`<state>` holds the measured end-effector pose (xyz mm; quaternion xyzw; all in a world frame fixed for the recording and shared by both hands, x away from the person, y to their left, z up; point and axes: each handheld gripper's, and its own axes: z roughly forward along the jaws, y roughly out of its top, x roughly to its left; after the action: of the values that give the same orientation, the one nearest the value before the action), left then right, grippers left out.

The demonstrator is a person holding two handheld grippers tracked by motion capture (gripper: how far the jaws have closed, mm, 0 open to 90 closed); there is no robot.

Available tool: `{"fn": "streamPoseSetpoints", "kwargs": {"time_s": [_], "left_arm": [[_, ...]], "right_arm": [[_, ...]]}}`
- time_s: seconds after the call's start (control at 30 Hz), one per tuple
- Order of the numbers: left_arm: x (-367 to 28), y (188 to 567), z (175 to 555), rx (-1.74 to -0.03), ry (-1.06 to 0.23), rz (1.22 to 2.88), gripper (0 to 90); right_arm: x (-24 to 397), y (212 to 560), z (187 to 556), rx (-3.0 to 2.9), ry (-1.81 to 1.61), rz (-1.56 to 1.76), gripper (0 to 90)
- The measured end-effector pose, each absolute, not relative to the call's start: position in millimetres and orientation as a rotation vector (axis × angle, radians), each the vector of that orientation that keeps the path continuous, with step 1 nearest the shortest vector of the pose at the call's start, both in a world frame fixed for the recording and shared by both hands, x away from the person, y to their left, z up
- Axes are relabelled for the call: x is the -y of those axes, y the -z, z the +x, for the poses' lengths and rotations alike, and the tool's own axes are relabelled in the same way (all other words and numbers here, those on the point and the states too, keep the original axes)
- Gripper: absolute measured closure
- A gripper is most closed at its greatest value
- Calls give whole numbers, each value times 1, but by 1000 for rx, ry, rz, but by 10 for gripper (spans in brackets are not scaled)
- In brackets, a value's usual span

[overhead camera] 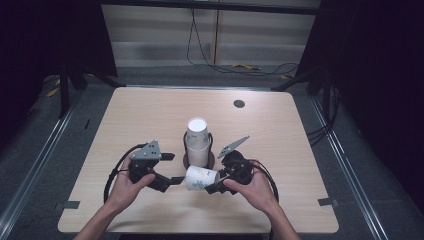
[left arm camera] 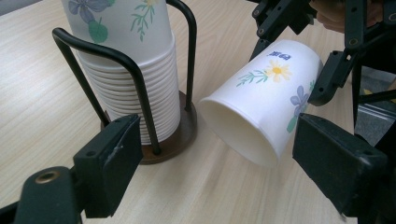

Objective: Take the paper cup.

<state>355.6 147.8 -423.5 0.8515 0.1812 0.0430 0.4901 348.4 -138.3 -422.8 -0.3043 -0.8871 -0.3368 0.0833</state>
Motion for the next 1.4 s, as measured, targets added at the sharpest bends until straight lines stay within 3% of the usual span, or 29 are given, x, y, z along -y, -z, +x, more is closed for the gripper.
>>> {"fn": "streamPoseSetpoints", "kwargs": {"time_s": [1.4], "left_arm": [[-152,422,349,-381,-26,1885,156]], "right_arm": [[158,419,340,2571,1489,-800,357]]}}
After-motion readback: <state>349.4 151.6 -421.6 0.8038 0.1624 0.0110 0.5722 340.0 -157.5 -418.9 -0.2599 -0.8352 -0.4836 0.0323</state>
